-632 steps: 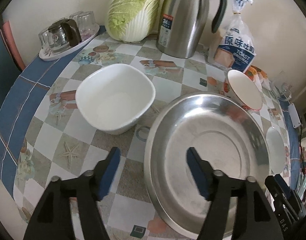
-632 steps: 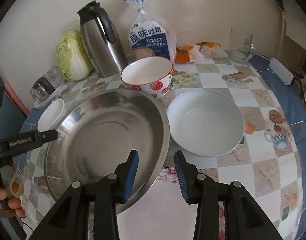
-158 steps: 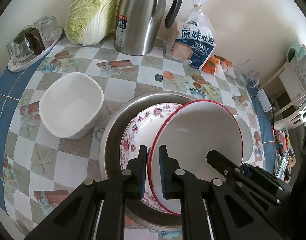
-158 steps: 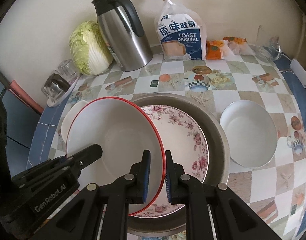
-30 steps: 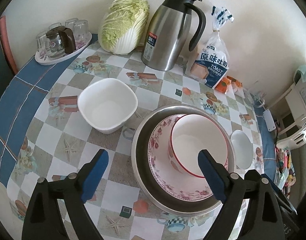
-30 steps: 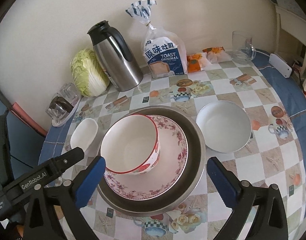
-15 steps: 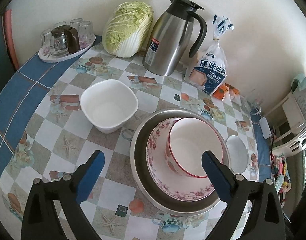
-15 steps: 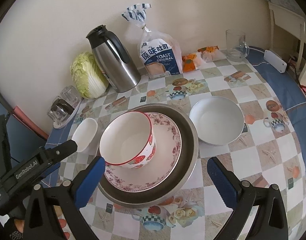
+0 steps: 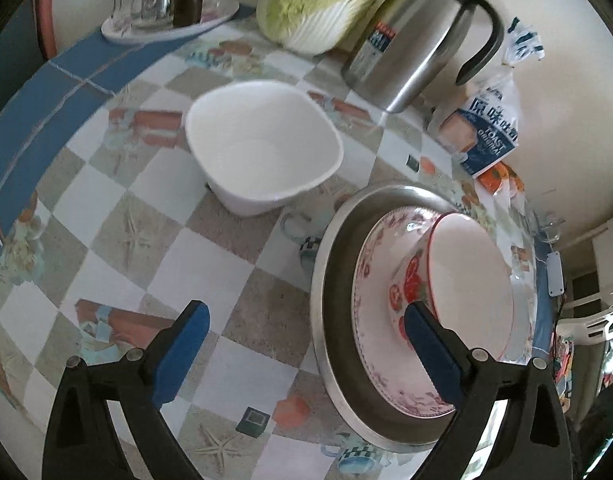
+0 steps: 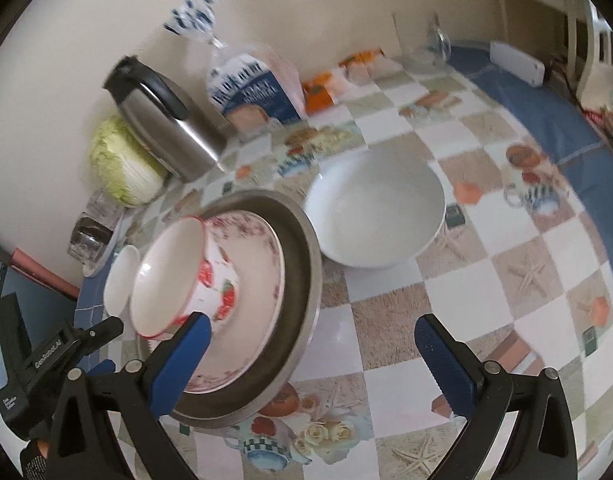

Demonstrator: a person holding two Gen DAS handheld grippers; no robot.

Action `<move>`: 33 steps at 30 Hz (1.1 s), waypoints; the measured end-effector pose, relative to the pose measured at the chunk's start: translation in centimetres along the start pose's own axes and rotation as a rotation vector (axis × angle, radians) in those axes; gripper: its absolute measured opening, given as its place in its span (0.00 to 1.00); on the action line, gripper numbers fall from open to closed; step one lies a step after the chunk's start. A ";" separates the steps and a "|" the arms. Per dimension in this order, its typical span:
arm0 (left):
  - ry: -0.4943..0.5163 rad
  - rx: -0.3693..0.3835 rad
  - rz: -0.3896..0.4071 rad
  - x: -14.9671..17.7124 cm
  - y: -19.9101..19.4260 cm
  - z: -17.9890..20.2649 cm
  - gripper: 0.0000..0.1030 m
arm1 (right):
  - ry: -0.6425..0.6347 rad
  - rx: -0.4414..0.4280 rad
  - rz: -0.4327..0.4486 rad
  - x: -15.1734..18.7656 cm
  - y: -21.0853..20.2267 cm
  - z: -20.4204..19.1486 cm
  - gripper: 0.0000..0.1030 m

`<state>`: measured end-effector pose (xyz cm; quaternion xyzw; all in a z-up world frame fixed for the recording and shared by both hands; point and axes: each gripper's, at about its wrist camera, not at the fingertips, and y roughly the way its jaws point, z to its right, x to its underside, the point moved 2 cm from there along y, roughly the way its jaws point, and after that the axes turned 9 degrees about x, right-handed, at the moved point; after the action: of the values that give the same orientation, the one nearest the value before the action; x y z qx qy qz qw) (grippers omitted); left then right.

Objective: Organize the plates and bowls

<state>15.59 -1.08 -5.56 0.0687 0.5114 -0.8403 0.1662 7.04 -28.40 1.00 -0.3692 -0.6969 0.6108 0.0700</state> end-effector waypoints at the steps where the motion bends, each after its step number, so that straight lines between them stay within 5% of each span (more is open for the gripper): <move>1: -0.006 -0.001 -0.004 0.1 0.3 -0.1 0.95 | 0.009 0.005 -0.016 0.1 0.5 0.1 0.98; 4: -0.018 -0.016 -0.017 0.2 0.9 -0.5 0.93 | 0.025 0.015 -0.037 0.3 1.3 0.5 0.79; 8: -0.028 -0.013 -0.034 0.3 1.2 -0.6 0.59 | 0.038 0.003 -0.036 0.4 1.7 0.7 0.50; 12: -0.027 0.028 -0.036 0.4 1.2 -0.2 0.44 | 0.047 -0.036 -0.047 0.5 2.0 0.9 0.29; 18: -0.004 0.057 -0.034 0.3 1.3 0.6 0.28 | 0.024 -0.079 -0.060 0.7 2.2 0.1 0.13; 31: -0.054 0.055 -0.063 0.4 1.7 -0.8 0.27 | 0.008 -0.077 -0.064 0.6 2.5 -0.3 0.12; 33: -0.052 0.066 -0.072 0.6 2.0 -0.6 0.18 | 0.006 -0.078 -0.065 0.6 2.6 -0.2 0.12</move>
<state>15.72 -1.48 -7.68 0.0341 0.4812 -0.8635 0.1467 7.87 -27.91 -1.47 -0.3508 -0.7314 0.5797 0.0774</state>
